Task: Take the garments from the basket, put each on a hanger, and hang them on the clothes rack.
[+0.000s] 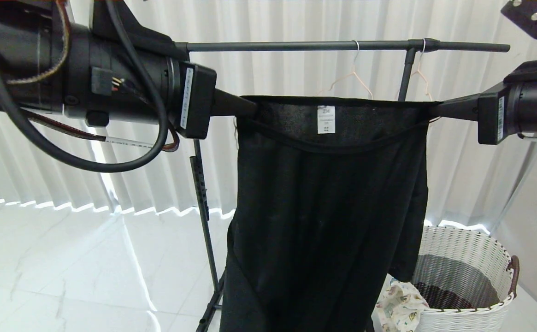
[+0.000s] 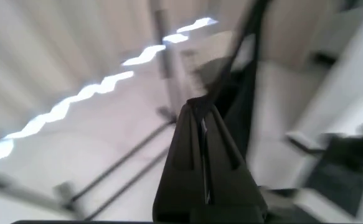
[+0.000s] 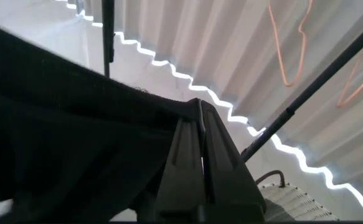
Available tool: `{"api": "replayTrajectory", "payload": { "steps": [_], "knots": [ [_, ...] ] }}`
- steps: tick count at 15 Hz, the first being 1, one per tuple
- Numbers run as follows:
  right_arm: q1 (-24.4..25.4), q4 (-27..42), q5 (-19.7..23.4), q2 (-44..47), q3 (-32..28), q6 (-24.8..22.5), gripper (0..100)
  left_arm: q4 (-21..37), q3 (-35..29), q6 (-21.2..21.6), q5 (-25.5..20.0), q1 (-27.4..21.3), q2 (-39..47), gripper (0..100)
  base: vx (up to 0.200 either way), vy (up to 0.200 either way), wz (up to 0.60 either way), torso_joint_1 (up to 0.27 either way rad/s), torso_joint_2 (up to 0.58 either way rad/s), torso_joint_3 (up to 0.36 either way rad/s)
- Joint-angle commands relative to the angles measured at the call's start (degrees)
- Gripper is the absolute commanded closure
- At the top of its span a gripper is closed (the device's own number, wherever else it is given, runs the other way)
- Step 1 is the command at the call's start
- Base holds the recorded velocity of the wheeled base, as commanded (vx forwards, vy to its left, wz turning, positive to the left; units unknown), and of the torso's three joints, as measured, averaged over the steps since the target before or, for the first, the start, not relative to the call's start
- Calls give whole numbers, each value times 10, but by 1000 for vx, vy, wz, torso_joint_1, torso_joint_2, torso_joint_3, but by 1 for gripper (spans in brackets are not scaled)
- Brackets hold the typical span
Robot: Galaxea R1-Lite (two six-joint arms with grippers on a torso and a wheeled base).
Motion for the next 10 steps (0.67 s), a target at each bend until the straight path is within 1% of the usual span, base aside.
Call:
{"api": "replayTrajectory", "payload": {
  "steps": [1,3,4,5,7,9,10],
  "knots": [
    [14,-5,-3,25,-10,0,100,0,16,34,57,15,-6,100,0,0,0,0,0,0],
    [20,-2,-4,41,-46,0,100,12,21,36,59,12,-22,100,0,0,0,0,0,0],
    [20,3,-4,42,-57,0,100,14,35,36,59,0,-32,100,0,0,0,0,0,0],
    [19,22,-4,40,-67,1,100,14,62,36,59,-18,-47,100,0,0,0,0,0,0],
    [21,44,-3,36,-73,1,100,14,105,36,60,-32,-76,100,0,0,0,0,0,0],
    [33,50,-3,32,-73,1,100,13,112,38,62,-36,-82,100,0,0,0,0,0,0],
    [33,60,-3,25,-72,1,100,13,109,46,62,-36,-78,100,0,0,0,0,0,0]
  ]
}}
